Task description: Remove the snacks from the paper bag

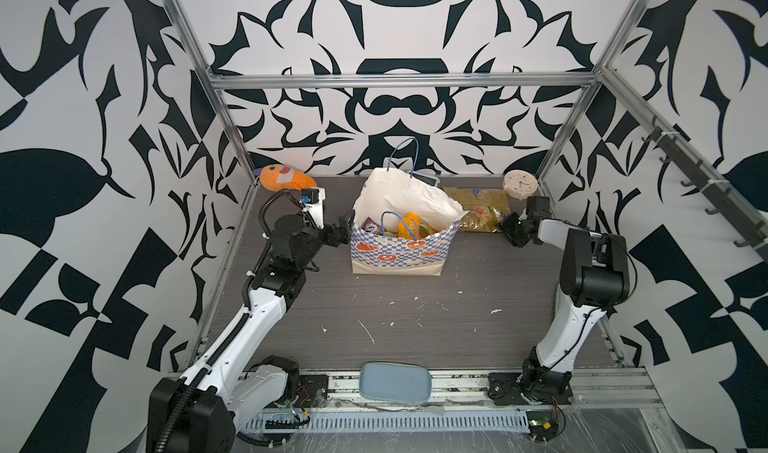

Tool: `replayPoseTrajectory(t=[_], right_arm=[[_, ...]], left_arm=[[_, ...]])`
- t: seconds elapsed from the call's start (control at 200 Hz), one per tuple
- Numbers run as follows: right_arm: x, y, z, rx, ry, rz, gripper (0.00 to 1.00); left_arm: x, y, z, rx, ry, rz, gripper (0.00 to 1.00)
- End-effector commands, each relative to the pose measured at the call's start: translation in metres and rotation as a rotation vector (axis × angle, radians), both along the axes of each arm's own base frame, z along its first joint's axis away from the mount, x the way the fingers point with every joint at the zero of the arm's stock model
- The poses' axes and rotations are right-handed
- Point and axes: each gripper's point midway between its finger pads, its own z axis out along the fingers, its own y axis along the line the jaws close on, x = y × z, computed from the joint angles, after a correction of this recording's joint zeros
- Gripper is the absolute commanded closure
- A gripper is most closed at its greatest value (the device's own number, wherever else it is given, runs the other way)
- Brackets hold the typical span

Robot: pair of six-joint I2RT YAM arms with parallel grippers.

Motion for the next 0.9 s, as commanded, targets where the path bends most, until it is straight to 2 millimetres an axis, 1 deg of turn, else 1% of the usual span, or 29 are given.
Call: replayPoseTrajectory(t=[0.0,0.105,0.21,0.265,0.325,0.4,0.425,0.495,0.54,0.59,0.63,0.67,0.705,0.75,0.765,0.775,0.81,0.825,0.83,0.845,0.895], right_arm=[[0.014,0.007,0.027,0.026,-0.065,0.021,0.50],[0.009,0.009,0.044,0.024,-0.095,0.014,0.50],[0.003,0.009,0.070,0.002,-0.135,0.022,0.49],[-0.001,0.010,0.087,-0.016,-0.146,0.033,0.47],[-0.007,0.012,0.111,-0.053,-0.176,0.053,0.43],[-0.013,0.025,0.143,-0.105,-0.228,0.109,0.40],[-0.016,0.029,0.154,-0.125,-0.242,0.131,0.40],[-0.024,0.045,0.194,-0.203,-0.294,0.204,0.40],[-0.028,0.068,0.225,-0.260,-0.373,0.292,0.40],[-0.036,0.094,0.257,-0.317,-0.457,0.386,0.40],[-0.042,0.117,0.278,-0.350,-0.508,0.460,0.40],[-0.049,0.137,0.295,-0.363,-0.543,0.525,0.39],[-0.053,0.150,0.304,-0.358,-0.550,0.564,0.37],[-0.055,0.159,0.310,-0.341,-0.538,0.579,0.37],[-0.055,0.162,0.310,-0.332,-0.531,0.587,0.37],[-0.056,0.164,0.310,-0.326,-0.528,0.594,0.36],[-0.057,0.171,0.311,-0.321,-0.524,0.622,0.36],[-0.057,0.174,0.310,-0.327,-0.522,0.634,0.35],[-0.057,0.175,0.311,-0.330,-0.524,0.638,0.34],[-0.058,0.178,0.310,-0.338,-0.520,0.649,0.33],[-0.060,0.187,0.306,-0.380,-0.505,0.696,0.30]], left_arm=[[-0.001,0.000,0.015,0.000,-0.030,-0.001,0.08],[-0.002,0.001,0.021,-0.001,-0.036,0.005,0.08],[-0.004,0.002,0.027,0.005,-0.052,0.001,0.08],[-0.004,0.006,0.032,0.002,-0.066,0.024,0.08],[-0.004,0.013,0.039,-0.004,-0.081,0.068,0.08],[-0.007,0.019,0.049,0.002,-0.117,0.090,0.08],[-0.007,0.020,0.053,0.004,-0.128,0.100,0.06],[-0.005,0.025,0.065,0.008,-0.143,0.130,0.05],[-0.003,0.024,0.070,0.021,-0.126,0.120,0.06],[0.001,0.019,0.081,0.036,-0.107,0.095,0.06],[0.004,0.015,0.086,0.047,-0.070,0.080,0.07],[0.009,0.009,0.090,0.052,-0.042,0.054,0.08],[0.013,0.001,0.093,0.057,-0.014,0.013,0.08],[0.017,-0.009,0.096,0.059,0.029,-0.034,0.07],[0.019,-0.012,0.092,0.064,0.054,-0.043,0.07],[0.020,-0.013,0.095,0.062,0.058,-0.053,0.07],[0.024,-0.020,0.094,0.063,0.096,-0.085,0.07],[0.024,-0.023,0.097,0.066,0.100,-0.099,0.07],[0.027,-0.025,0.092,0.071,0.115,-0.104,0.07],[0.031,-0.027,0.086,0.082,0.136,-0.114,0.06],[0.039,-0.032,0.079,0.094,0.169,-0.129,0.06]])
